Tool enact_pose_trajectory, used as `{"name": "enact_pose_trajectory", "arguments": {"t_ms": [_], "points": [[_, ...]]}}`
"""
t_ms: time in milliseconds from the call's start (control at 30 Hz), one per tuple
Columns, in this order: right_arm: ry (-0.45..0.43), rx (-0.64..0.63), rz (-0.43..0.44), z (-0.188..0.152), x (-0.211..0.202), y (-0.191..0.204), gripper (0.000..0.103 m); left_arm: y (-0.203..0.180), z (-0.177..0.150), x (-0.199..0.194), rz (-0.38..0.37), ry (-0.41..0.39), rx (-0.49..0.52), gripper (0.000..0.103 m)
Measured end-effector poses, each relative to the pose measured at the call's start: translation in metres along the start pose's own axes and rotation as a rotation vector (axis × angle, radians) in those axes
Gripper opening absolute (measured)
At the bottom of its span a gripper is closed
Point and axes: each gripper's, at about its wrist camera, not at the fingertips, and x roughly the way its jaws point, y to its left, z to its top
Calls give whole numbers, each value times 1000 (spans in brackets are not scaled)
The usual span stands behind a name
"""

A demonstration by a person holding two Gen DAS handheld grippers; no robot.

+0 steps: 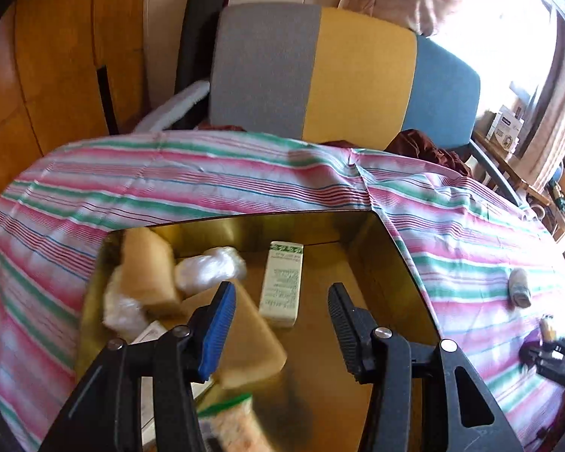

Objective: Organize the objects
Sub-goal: 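Carry the purple packet into the gold tray and open the right tool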

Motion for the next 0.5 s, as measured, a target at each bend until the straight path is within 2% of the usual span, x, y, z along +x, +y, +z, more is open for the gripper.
{"name": "enact_pose_trajectory", "arguments": {"t_ms": [133, 267, 400, 500], "points": [[-3, -7, -19, -3, -4, 4, 34, -2, -28, -37, 34, -57, 40, 55], [-5, -6, -33, -1, -8, 8, 34, 3, -54, -58, 59, -77, 55, 55], [-63, 32, 20, 6, -34, 20, 34, 9, -70, -69, 69, -75, 46, 55], [-135, -1, 88, 20, -58, 50, 34, 12, -78, -73, 79, -79, 54, 55]]}}
